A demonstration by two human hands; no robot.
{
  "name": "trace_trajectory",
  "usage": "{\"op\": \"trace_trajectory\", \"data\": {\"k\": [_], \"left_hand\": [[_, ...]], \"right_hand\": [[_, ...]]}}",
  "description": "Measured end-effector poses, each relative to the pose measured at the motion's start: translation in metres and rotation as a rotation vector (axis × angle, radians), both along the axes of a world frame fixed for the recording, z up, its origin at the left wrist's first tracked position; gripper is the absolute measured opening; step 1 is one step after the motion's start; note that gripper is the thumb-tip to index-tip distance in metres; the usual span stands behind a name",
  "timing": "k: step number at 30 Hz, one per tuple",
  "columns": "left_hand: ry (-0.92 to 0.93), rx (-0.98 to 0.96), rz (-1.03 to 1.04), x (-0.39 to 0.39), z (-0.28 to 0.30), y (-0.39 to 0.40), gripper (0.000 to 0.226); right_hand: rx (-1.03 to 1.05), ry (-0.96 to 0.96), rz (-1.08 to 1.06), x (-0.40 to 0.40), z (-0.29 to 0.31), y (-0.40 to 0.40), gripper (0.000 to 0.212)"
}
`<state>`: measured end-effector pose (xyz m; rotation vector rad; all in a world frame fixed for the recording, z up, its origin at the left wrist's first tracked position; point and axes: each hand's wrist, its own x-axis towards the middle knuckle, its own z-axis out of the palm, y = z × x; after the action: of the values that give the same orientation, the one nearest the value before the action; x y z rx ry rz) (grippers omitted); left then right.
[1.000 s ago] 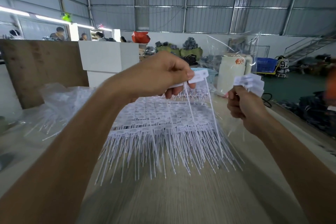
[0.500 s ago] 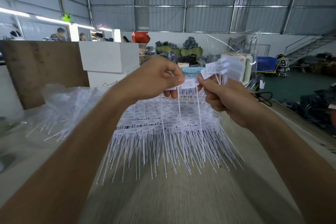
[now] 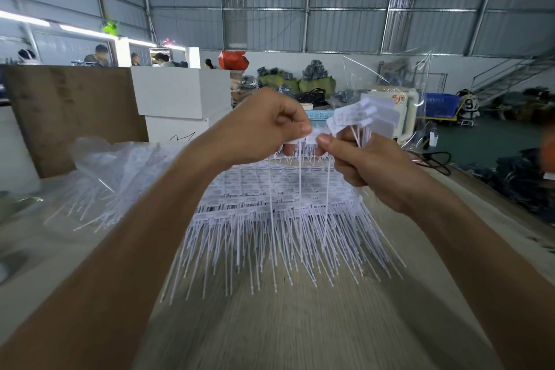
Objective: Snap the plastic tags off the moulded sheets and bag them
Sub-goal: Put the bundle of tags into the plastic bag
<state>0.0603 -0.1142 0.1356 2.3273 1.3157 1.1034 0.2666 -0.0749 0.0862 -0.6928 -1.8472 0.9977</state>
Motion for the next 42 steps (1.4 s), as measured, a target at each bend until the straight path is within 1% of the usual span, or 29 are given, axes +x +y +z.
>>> {"op": "trace_trajectory", "data": {"k": [2, 4, 7, 9, 10, 13, 15, 16, 18, 20, 22, 24, 26, 27, 29, 31, 32, 35, 38, 40, 42], "left_hand": [[-0.036, -0.01, -0.017, 0.0, 0.001, -0.001, 0.013], [-0.073, -0.024, -0.05, -0.002, 0.001, -0.002, 0.012], [-0.152, -0.087, -0.128, -0.003, 0.002, -0.004, 0.01], [-0.242, -0.148, -0.173, -0.004, 0.004, -0.005, 0.011], [-0.292, -0.177, -0.186, -0.005, 0.004, -0.004, 0.012], [-0.386, -0.263, -0.186, -0.004, 0.004, -0.002, 0.018], [-0.445, -0.332, -0.193, -0.003, 0.002, -0.001, 0.02], [-0.464, -0.346, -0.206, -0.002, 0.002, 0.0, 0.02], [-0.457, -0.306, -0.225, -0.004, 0.002, 0.0, 0.021], [-0.425, -0.233, -0.229, -0.006, 0.005, -0.002, 0.021], [-0.382, -0.199, -0.238, -0.007, 0.007, -0.004, 0.017], [-0.341, -0.2, -0.252, -0.006, 0.007, -0.006, 0.011], [-0.301, -0.221, -0.272, -0.002, 0.005, -0.008, 0.012], [-0.284, -0.231, -0.278, -0.001, 0.005, -0.009, 0.012], [-0.259, -0.239, -0.283, 0.001, 0.005, -0.011, 0.009], [-0.238, -0.242, -0.29, 0.0, 0.006, -0.01, 0.006], [-0.22, -0.243, -0.281, -0.001, 0.006, -0.01, 0.006], [-0.13, -0.188, -0.149, -0.004, 0.003, -0.003, 0.015], [-0.087, -0.129, -0.059, -0.003, -0.003, 0.002, 0.027], [-0.075, -0.127, -0.076, -0.003, -0.004, 0.003, 0.025], [-0.072, -0.121, -0.101, -0.004, -0.003, 0.002, 0.018]], "right_hand": [[-0.016, 0.052, 0.02, 0.001, 0.0, 0.001, 0.047], [-0.025, 0.086, 0.055, 0.002, 0.001, 0.001, 0.038], [-0.009, 0.09, 0.118, 0.004, 0.003, -0.003, 0.033], [0.045, 0.06, 0.14, 0.003, 0.006, -0.01, 0.023], [0.118, 0.022, 0.113, 0.003, 0.008, -0.013, 0.018], [0.479, -0.132, -0.085, -0.001, 0.02, -0.025, 0.023], [0.58, -0.212, -0.165, -0.002, 0.026, -0.028, 0.019], [0.578, -0.217, -0.194, -0.002, 0.027, -0.028, 0.013], [0.504, -0.133, -0.201, -0.003, 0.024, -0.027, 0.004], [0.476, -0.074, -0.18, -0.006, 0.023, -0.028, 0.01], [0.481, -0.083, -0.156, -0.008, 0.022, -0.028, 0.015], [0.434, -0.071, -0.129, -0.009, 0.021, -0.026, 0.016], [0.403, -0.084, -0.102, -0.009, 0.019, -0.024, 0.021], [0.399, -0.097, -0.092, -0.009, 0.018, -0.023, 0.02], [0.373, -0.109, -0.137, -0.009, 0.015, -0.021, 0.01], [0.335, -0.135, -0.203, -0.005, 0.011, -0.014, 0.032], [0.32, -0.149, -0.218, -0.005, 0.01, -0.012, 0.037], [0.263, -0.143, -0.264, -0.005, 0.011, -0.011, 0.035], [0.213, -0.059, -0.319, -0.007, 0.009, -0.009, 0.04], [0.18, -0.035, -0.344, -0.007, 0.008, -0.008, 0.043], [0.146, -0.059, -0.351, -0.007, 0.006, -0.005, 0.05]]}}
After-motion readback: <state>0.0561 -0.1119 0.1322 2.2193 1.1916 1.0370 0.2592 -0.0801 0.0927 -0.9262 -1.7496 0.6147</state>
